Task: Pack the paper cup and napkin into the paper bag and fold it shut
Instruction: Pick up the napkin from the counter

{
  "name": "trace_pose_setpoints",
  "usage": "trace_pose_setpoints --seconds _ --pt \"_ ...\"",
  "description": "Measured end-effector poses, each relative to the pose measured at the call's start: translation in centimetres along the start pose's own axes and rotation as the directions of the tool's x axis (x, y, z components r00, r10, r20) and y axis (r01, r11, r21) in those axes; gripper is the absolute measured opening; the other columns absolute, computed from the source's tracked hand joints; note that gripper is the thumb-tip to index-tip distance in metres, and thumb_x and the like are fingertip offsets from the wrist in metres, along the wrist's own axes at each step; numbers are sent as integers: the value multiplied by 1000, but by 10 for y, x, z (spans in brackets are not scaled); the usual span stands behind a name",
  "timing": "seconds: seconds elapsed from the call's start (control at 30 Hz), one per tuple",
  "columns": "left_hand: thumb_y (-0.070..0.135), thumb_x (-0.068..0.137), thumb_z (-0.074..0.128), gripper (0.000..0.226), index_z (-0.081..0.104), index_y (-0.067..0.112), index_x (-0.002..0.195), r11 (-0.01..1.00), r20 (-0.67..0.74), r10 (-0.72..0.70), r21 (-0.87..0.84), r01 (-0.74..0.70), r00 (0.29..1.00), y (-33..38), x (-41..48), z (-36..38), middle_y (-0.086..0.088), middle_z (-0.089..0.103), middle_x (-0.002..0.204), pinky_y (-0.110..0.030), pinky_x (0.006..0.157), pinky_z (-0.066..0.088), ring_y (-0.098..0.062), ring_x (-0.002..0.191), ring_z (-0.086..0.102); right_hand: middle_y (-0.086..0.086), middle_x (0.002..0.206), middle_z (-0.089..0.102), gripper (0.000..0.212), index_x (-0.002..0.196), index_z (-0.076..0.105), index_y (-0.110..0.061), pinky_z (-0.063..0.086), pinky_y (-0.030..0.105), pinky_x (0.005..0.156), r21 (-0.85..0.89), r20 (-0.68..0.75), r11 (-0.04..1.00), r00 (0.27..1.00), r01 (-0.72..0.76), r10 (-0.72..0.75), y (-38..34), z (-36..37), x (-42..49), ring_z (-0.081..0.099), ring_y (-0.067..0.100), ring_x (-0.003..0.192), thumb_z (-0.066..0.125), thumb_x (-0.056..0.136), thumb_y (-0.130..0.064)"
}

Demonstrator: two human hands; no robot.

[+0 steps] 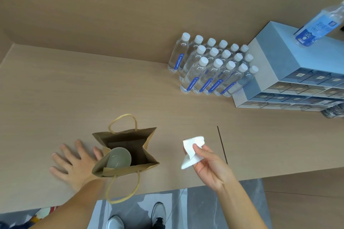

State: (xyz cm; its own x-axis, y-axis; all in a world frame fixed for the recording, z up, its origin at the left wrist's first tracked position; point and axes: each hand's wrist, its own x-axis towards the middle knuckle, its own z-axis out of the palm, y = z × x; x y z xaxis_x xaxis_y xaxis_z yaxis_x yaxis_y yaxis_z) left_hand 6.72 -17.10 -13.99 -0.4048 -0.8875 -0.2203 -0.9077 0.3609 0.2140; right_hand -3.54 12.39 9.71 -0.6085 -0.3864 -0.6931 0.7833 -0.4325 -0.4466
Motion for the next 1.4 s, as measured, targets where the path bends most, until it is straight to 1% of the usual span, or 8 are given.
trace_pose_setpoints --seconds 0.1,0.2,0.23,0.33,0.43,0.9,1.23,1.4 --pt "50 98 34 62 24 25 153 998 31 -43 36 42 999 16 -24 -40 -14 13 168 -60 122 -5 -35 156 -4 24 102 72 26 102 68 4 60 32 81 -121 174 989 983 83 -61 2 60 -45 69 33 102 71 76 4" --pt "51 99 23 61 23 25 154 1000 51 -21 16 20 998 14 -27 -47 -13 13 169 -59 123 -4 -36 155 -2 19 105 74 23 95 73 -4 58 30 79 -448 386 838 913 312 -134 3 117 -85 69 28 101 54 89 6" --pt "52 99 22 62 22 25 155 999 46 -12 34 11 999 11 -28 -48 -13 12 169 -59 123 -6 -37 155 -3 12 103 76 24 96 75 -8 55 25 78 -607 443 662 879 440 -178 6 134 -92 70 22 96 54 91 4" --pt "52 99 21 63 19 26 156 999 81 -20 46 16 996 9 -30 -53 -12 8 170 -59 123 -6 -36 155 -5 1 72 70 24 97 74 -21 42 24 56 -806 589 -263 765 531 -260 23 163 -86 54 18 61 54 91 -9" --pt "52 99 21 64 15 26 157 1000 84 -4 29 2 996 8 -32 -54 -13 6 170 -59 123 -6 -37 155 -6 4 55 36 16 77 55 -13 24 25 43 -639 562 -686 820 349 -107 42 185 -59 33 28 53 44 76 -1" --pt "47 98 36 63 28 20 154 992 53 26 -125 -19 998 4 -31 -56 -18 14 168 -62 122 -1 -41 154 0 13 118 64 28 115 62 -9 54 41 78 -419 177 -905 984 80 5 93 196 11 63 34 108 49 92 1" --pt "48 99 33 62 25 22 155 992 52 23 -122 -16 998 4 -30 -54 -16 11 169 -61 122 -5 -39 155 -4 16 124 59 29 118 59 -4 53 42 83 -445 85 -893 996 64 29 98 203 20 60 35 112 48 92 1" --pt "50 99 27 64 21 23 157 996 54 20 -86 -16 998 5 -31 -55 -14 8 169 -59 122 -9 -38 155 -6 9 76 53 20 99 63 -12 50 35 57 -531 277 -817 957 224 83 56 208 -60 56 31 67 49 89 -1"
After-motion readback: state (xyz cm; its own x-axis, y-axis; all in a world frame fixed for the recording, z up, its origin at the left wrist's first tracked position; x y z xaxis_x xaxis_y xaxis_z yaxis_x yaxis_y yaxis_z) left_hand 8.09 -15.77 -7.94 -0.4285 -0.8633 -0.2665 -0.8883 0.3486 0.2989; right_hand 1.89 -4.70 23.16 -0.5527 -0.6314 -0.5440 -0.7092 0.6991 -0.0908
